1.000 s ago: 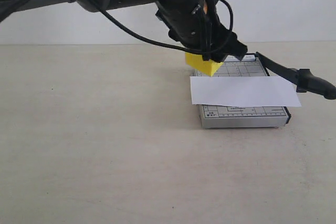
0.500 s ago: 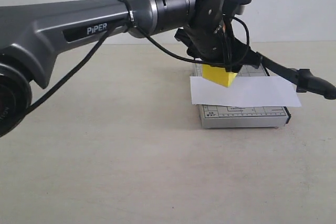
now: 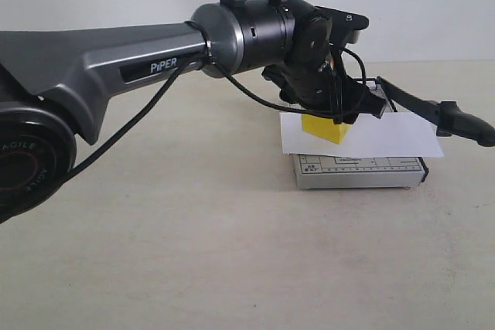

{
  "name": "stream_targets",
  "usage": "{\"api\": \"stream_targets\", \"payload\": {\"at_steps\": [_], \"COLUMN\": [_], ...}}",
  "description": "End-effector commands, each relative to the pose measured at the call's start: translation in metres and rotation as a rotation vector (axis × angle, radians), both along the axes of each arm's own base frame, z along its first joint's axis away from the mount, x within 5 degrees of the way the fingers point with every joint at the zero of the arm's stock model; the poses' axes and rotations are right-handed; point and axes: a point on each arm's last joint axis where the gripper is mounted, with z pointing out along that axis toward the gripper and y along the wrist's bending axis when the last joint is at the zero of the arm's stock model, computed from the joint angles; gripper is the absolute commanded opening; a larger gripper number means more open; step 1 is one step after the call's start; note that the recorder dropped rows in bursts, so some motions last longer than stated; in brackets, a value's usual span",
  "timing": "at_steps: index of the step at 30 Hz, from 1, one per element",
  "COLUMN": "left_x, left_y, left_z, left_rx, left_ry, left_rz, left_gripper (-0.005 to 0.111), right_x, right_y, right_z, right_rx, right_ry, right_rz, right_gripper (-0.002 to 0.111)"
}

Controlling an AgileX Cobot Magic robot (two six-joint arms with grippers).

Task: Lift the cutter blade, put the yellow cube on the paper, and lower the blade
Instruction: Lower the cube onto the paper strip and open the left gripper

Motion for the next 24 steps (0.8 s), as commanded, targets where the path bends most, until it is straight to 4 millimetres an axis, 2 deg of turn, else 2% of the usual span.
{"api": "stream_targets", "payload": {"at_steps": [1, 8, 18, 21, 24], "left_x": [0.001, 0.002, 0.002, 0.003, 0.003], "left_y": [-0.004, -0.006, -0.007, -0.007, -0.007], "left_z": [0.002, -0.010, -0.009, -0.009, -0.009], "left_rx": [-0.042, -0.032, -0.043, -0.047, -0.050], "left_ry": [-0.016, 0.000, -0.013, -0.017, -0.017], "left_rz": [0.002, 0.003, -0.003, -0.003, -0.003], "left_gripper": [0.005, 0.005, 0.006, 0.018, 0.043], "right_x": [0.000, 0.000, 0.000, 0.000, 0.000], "right_y": [0.000, 0.000, 0.000, 0.000, 0.000], "right_z": [0.001, 0.001, 0.001, 0.001, 0.001], "right_rx": [0.000, 0.000, 0.000, 0.000, 0.000], "right_ry": [-0.017, -0.017, -0.017, -0.017, -0.017], "right_rz": [-0.001, -0.001, -0.001, -0.001, -0.001], "right_gripper": [0.000, 0.000, 0.000, 0.000, 0.000]}}
